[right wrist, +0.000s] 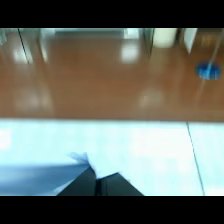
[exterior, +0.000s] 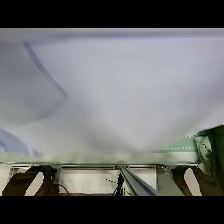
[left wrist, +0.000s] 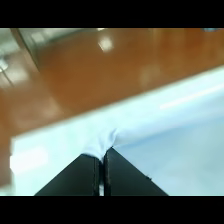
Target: Fold the shirts.
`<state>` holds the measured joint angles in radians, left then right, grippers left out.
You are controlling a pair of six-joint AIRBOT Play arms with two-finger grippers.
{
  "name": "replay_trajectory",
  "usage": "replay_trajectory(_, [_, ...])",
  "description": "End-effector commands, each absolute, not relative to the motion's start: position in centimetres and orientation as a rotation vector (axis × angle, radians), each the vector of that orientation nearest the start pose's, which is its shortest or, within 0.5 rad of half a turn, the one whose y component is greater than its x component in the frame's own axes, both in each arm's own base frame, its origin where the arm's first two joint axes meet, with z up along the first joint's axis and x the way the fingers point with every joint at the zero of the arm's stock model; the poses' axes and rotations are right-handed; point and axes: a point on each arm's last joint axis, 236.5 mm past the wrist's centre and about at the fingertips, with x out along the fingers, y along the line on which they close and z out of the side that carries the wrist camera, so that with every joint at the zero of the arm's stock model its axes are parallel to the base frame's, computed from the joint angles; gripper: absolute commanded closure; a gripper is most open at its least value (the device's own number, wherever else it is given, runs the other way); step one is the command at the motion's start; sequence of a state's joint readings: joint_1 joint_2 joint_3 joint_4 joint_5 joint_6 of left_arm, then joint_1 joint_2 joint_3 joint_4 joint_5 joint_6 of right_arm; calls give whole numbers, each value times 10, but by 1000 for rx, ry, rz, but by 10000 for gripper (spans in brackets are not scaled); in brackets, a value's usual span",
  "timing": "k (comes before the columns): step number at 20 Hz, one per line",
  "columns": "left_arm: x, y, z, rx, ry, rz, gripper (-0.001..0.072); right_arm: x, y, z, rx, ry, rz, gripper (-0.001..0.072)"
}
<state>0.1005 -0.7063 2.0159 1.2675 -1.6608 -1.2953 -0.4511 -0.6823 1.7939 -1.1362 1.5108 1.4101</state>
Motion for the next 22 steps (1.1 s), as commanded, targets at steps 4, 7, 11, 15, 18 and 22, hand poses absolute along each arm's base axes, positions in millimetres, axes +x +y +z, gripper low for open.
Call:
replay_trajectory(4, [229, -70, 330, 76, 746, -398, 684, 253, -27, 311, 5, 839, 6, 703])
replay_trajectory(7, [283, -66, 275, 29, 872, -415, 683, 328, -28, 259, -57, 983, 36, 703])
replay_trajectory(11, [369, -58, 198, -46, 999, -405, 683, 434, -31, 166, -48, 1087, 54, 702])
replay_trajectory(15, [452, -55, 120, -119, 1037, -364, 683, 504, -39, 97, -26, 1072, 36, 701])
replay_trajectory(18, [493, -62, 68, -151, 1048, -346, 683, 542, -44, 68, 14, 1009, 4, 701])
replay_trajectory(22, [523, -76, 18, -158, 1050, -336, 683, 562, -42, 26, 51, 1026, 6, 702])
